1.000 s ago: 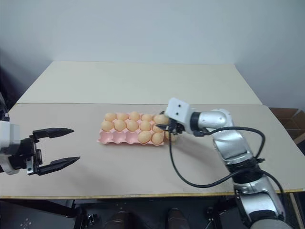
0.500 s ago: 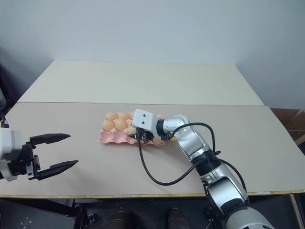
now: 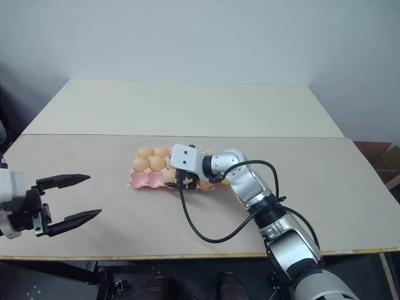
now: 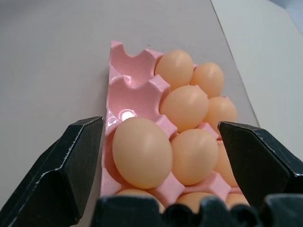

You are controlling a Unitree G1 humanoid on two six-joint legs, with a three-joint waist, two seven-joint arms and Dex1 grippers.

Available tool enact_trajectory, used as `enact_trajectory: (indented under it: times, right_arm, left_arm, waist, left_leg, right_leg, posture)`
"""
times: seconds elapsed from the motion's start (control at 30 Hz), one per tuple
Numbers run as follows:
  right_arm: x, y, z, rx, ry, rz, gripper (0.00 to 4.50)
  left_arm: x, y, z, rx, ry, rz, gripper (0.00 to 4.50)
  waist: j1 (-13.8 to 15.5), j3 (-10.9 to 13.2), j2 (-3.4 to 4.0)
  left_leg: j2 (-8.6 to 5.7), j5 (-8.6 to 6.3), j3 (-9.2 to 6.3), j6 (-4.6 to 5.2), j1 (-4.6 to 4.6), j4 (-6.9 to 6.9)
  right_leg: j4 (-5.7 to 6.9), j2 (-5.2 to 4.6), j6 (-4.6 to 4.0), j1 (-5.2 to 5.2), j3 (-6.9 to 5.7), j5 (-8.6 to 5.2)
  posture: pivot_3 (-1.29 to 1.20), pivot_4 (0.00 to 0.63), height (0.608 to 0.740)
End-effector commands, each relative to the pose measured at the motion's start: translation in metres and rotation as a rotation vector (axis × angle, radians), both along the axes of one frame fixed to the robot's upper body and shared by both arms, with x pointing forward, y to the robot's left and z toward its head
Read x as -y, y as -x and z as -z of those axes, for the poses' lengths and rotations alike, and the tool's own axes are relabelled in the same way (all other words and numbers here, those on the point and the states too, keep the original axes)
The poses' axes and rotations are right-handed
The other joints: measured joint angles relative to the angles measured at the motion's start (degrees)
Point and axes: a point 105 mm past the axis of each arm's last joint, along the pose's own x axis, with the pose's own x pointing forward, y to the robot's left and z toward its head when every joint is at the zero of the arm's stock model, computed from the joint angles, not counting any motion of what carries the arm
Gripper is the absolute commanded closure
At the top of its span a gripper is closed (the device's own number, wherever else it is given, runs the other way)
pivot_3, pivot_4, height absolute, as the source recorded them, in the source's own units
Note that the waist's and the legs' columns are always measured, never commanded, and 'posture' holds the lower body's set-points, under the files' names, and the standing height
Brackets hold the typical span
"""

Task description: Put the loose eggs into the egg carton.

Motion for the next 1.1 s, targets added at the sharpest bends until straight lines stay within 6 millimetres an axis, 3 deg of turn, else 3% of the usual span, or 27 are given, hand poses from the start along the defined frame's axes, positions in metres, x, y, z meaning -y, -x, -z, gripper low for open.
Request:
enact_trajectory:
  times: [0.03,0.3,0.6,0.77,1.1]
  right_arm:
    - [0.020,0.014,-0.032,0.044,-0.075,0.002,0.03]
    - [0.099,0.037,-0.022,-0.046,-0.036,0.165,0.03]
    - [0.176,0.073,-0.005,-0.152,0.079,0.326,0.03]
    - [0.188,0.081,-0.005,-0.162,0.095,0.367,0.03]
    - [0.187,0.079,-0.005,-0.159,0.085,0.376,0.03]
  left_arm:
    - [0.007,0.001,-0.009,0.039,-0.003,0.051,0.00]
    - [0.022,-0.004,-0.005,0.029,0.033,0.142,0.00]
    - [0.025,-0.009,-0.018,0.055,0.071,0.223,0.00]
    - [0.025,-0.010,-0.021,0.055,0.064,0.248,0.00]
    - [0.025,-0.009,-0.021,0.062,0.052,0.235,0.00]
  waist:
    - [0.1,0.0,0.00]
    - [0.3,0.0,-0.01]
    - [0.2,0.0,0.00]
    - [0.0,0.0,0.00]
    - [0.1,0.0,-0.01]
  left_leg:
    - [0.00,0.00,0.00,0.00,0.01,0.00]
    - [-0.03,-0.01,0.00,-0.01,0.00,-0.01]
    - [-0.05,0.00,-0.01,0.00,0.06,-0.01]
    - [-0.07,0.00,0.00,0.00,0.14,-0.01]
    - [-0.09,0.00,-0.02,0.01,0.09,-0.01]
  right_leg:
    - [-0.01,-0.01,0.00,0.02,0.00,0.00]
    - [-0.08,-0.04,0.29,0.04,0.00,-0.18]
    - [-0.11,-0.01,0.37,0.09,0.07,-0.23]
    - [-0.11,-0.01,0.38,0.12,0.12,-0.23]
    - [-0.15,-0.04,0.39,0.12,0.12,-0.24]
  posture:
    - [0.00,0.150,0.740]
    - [0.00,0.150,0.740]
    - [0.00,0.150,0.740]
    - [0.00,0.150,0.740]
    - [0.00,0.150,0.740]
